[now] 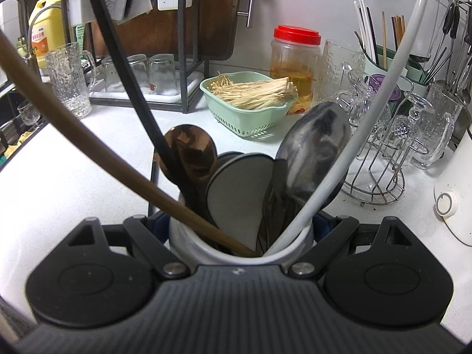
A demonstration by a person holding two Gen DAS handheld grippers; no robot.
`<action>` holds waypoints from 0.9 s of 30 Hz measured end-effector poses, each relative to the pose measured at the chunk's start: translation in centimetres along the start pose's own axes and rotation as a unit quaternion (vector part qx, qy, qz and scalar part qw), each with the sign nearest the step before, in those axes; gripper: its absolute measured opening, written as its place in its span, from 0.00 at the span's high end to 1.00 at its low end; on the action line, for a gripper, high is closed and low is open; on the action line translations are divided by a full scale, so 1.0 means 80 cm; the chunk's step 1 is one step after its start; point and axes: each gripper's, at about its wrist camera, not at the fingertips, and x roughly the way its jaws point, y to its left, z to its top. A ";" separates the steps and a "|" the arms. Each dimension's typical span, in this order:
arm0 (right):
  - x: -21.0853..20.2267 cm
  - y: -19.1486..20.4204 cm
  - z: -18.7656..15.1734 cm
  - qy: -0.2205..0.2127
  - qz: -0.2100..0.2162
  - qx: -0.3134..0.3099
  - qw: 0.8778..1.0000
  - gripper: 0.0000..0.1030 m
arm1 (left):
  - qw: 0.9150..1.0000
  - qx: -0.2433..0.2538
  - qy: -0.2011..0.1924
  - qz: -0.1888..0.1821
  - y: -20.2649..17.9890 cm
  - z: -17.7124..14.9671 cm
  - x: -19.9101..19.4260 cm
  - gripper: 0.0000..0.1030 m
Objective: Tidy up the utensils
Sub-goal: 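Lower the wooden chopstick into the mug and open the left tool, then move the open left tool over the black chopstick on the counter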
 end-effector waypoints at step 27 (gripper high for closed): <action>0.001 -0.004 0.002 0.019 -0.033 0.043 0.998 0.12 | 0.914 -0.371 -0.161 -0.011 0.191 -0.174 0.089 0.64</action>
